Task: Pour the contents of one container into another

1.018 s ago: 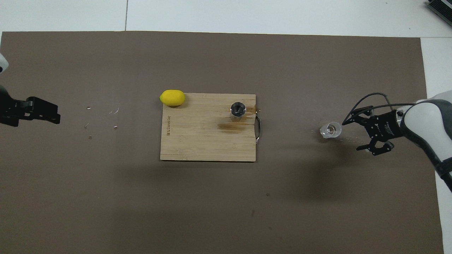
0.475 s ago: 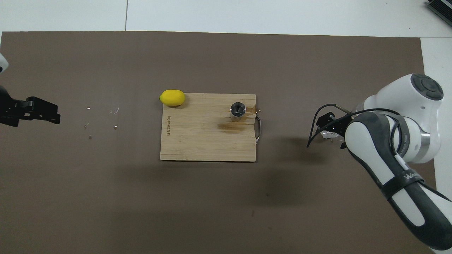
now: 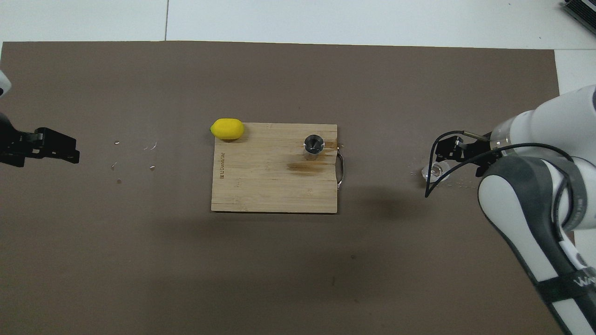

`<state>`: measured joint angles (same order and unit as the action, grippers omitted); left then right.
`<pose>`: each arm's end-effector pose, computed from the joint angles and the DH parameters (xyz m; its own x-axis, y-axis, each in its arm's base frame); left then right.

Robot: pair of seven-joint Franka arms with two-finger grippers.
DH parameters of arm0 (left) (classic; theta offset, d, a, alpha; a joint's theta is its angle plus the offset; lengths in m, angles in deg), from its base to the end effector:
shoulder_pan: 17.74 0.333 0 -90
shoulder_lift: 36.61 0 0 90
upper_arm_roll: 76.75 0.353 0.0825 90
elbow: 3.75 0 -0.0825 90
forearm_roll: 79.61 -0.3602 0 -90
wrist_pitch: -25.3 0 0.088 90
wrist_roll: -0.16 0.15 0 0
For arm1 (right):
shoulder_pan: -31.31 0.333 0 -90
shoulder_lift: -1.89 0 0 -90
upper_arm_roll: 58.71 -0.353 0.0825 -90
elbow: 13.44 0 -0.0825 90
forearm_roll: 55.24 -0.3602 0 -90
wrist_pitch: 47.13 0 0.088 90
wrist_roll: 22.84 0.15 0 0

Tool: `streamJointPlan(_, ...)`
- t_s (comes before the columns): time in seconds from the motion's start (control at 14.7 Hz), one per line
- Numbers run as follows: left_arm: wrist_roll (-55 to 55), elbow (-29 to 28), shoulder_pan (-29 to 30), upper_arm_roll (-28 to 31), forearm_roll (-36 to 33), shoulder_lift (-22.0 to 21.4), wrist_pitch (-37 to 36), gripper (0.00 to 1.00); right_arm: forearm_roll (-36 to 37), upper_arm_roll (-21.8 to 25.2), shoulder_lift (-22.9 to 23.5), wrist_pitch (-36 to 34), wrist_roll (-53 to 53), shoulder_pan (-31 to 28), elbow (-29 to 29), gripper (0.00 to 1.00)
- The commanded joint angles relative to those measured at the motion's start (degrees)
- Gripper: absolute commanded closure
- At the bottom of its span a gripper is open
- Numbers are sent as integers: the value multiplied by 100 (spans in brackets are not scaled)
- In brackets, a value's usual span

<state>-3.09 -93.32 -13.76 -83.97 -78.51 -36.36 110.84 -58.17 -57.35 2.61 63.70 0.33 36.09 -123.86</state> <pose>0.5195 -0.0323 0.6132 0.9971 -0.0012 -0.0756 0.0000 -0.9999 0.0155 0.5386 0.0378 0.4816 0.9347 -0.3545 -0.0240 -0.3553 -0.9339 -0.0413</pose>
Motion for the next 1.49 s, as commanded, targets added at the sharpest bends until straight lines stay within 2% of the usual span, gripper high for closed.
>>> streamJointPlan(0.0,34,-175,-37,37,-75,-157,24,0,275,-5,7,-656,-146,-118,844,0)
streamJointPlan(0.27,34,-175,-28,37,-75,-166,24,0,389,22,34,-1062,-146,-337,1671,0)
streamJointPlan(0.54,34,-175,-29,37,-75,-166,24,0,549,13,78,-1430,-208,-487,2024,0)
streamJointPlan(0.95,34,-175,-37,37,-75,-157,24,0,452,-49,-89,-1897,-788,-312,1744,0)
streamJointPlan(1.43,34,-175,-37,37,-75,-166,24,0,303,-49,-133,-1819,-1183,-118,1638,0)
